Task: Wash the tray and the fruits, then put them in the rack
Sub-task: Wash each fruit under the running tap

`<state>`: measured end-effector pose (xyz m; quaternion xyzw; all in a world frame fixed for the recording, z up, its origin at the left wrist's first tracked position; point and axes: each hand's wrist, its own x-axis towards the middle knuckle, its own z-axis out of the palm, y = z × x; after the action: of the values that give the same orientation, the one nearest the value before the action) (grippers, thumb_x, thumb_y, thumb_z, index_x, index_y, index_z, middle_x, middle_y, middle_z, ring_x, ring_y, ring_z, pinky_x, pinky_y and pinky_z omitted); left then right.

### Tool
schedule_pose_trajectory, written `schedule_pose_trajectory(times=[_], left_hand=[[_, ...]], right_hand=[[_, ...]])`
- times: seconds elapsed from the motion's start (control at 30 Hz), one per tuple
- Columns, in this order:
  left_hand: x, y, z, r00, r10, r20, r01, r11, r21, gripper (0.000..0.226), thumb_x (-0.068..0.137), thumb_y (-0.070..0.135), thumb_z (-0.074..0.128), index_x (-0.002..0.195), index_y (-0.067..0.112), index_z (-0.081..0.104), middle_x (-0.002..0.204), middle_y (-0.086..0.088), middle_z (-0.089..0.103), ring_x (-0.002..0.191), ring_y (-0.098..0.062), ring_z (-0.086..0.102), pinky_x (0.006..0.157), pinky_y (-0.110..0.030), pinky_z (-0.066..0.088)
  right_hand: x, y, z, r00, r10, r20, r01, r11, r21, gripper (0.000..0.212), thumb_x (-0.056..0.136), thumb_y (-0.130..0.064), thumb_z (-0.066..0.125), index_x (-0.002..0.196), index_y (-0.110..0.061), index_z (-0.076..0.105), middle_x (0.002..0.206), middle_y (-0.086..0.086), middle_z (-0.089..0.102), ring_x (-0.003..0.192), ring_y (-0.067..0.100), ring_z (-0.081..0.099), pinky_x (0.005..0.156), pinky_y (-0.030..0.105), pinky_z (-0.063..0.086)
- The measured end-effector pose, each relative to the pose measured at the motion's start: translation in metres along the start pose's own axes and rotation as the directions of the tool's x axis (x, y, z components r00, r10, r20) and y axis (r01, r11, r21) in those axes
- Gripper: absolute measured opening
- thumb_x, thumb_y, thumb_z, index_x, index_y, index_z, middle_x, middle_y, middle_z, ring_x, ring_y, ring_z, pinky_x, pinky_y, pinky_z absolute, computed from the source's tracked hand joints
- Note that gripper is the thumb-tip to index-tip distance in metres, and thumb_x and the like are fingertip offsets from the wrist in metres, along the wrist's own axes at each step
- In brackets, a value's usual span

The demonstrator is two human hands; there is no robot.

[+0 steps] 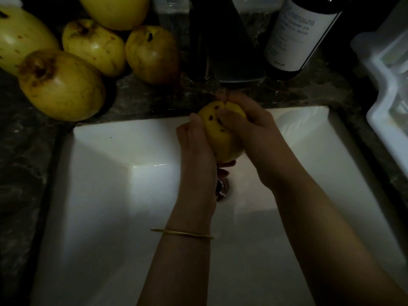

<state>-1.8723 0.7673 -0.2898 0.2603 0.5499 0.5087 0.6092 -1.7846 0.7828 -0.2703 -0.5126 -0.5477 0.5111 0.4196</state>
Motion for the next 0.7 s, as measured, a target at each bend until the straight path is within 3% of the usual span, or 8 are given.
schedule_pose_trajectory(times=[0.1,0.2,0.27,0.33,0.4,0.5,0.57,0.7], left_hand=[[0.0,-0.001,-0.002,1.0,0.001,-0.029,-0.001,1.0,0.003,0.038,0.099,0.047,0.019,0.125,0.027,0.039,0.104,-0.001,0.057,0.083,-0.023,0.061,0.043,-0.013,0.049],[-0.001,-0.002,-0.001,0.999,-0.005,-0.037,0.006,1.0,0.02,0.044,0.099,0.046,0.02,0.132,0.024,0.038,0.108,-0.003,0.057,0.087,-0.024,0.061,0.041,-0.013,0.047],[-0.002,-0.001,-0.001,0.999,-0.013,-0.043,0.013,1.0,-0.003,0.044,0.1,0.045,0.021,0.134,0.023,0.039,0.099,0.002,0.056,0.082,-0.018,0.059,0.042,-0.014,0.048],[-0.001,-0.001,-0.004,0.998,-0.021,-0.065,0.02,1.0,-0.011,0.046,0.1,0.045,0.023,0.135,0.022,0.041,0.106,-0.002,0.057,0.082,-0.018,0.059,0.041,-0.014,0.047],[-0.001,0.0,-0.006,0.997,-0.01,-0.082,0.01,1.0,-0.004,0.047,0.099,0.046,0.024,0.137,0.023,0.04,0.119,-0.006,0.056,0.086,-0.021,0.061,0.041,-0.015,0.046],[-0.004,0.0,-0.003,0.998,0.02,-0.066,-0.016,0.998,0.054,0.042,0.098,0.047,0.024,0.131,0.026,0.038,0.124,-0.006,0.054,0.087,-0.019,0.061,0.045,-0.017,0.05],[-0.006,0.002,-0.001,0.997,0.045,-0.065,-0.039,0.995,0.092,0.032,0.097,0.048,0.024,0.121,0.03,0.035,0.123,-0.005,0.052,0.085,-0.016,0.06,0.044,-0.015,0.05],[-0.003,0.001,-0.002,0.995,0.066,-0.07,-0.058,0.992,0.11,0.031,0.098,0.047,0.023,0.122,0.029,0.034,0.126,-0.01,0.053,0.098,-0.031,0.062,0.042,-0.012,0.046]], right_hand=[[0.001,-0.001,0.0,0.999,0.009,0.05,-0.01,1.0,0.019,0.016,0.09,-0.023,0.052,0.1,-0.036,0.054,0.104,-0.006,0.058,0.095,0.011,0.057,0.073,0.023,0.049],[0.001,0.001,0.0,1.0,0.012,0.013,-0.013,0.999,0.049,0.023,0.073,-0.027,0.05,0.093,-0.035,0.057,0.097,-0.007,0.057,0.091,0.011,0.057,0.07,0.022,0.047],[0.001,0.003,0.001,1.0,-0.012,0.011,0.012,1.0,0.016,0.021,0.083,-0.023,0.053,0.101,-0.033,0.055,0.097,-0.009,0.055,0.088,0.007,0.056,0.066,0.017,0.045],[0.0,0.004,0.005,0.999,-0.032,0.013,0.032,0.999,-0.024,0.018,0.093,-0.024,0.051,0.109,-0.03,0.053,0.097,-0.01,0.055,0.087,0.006,0.057,0.067,0.017,0.046],[0.0,0.005,0.009,0.998,-0.063,0.006,0.064,0.996,-0.062,0.01,0.099,-0.024,0.047,0.104,-0.031,0.052,0.091,-0.011,0.055,0.084,0.007,0.057,0.07,0.02,0.045],[0.001,0.005,0.01,0.995,-0.082,-0.052,0.077,0.992,-0.097,0.017,0.101,-0.026,0.041,0.089,-0.033,0.051,0.08,-0.012,0.052,0.076,0.006,0.054,0.069,0.024,0.042],[0.001,0.005,0.009,0.995,-0.072,-0.072,0.067,0.995,-0.075,0.02,0.101,-0.027,0.042,0.085,-0.033,0.052,0.078,-0.012,0.052,0.075,0.005,0.054,0.07,0.025,0.043],[0.003,0.005,0.005,0.999,0.003,-0.036,0.001,0.995,0.097,0.014,0.096,-0.026,0.052,0.083,-0.03,0.054,0.081,-0.012,0.057,0.079,0.004,0.059,0.069,0.022,0.049]])
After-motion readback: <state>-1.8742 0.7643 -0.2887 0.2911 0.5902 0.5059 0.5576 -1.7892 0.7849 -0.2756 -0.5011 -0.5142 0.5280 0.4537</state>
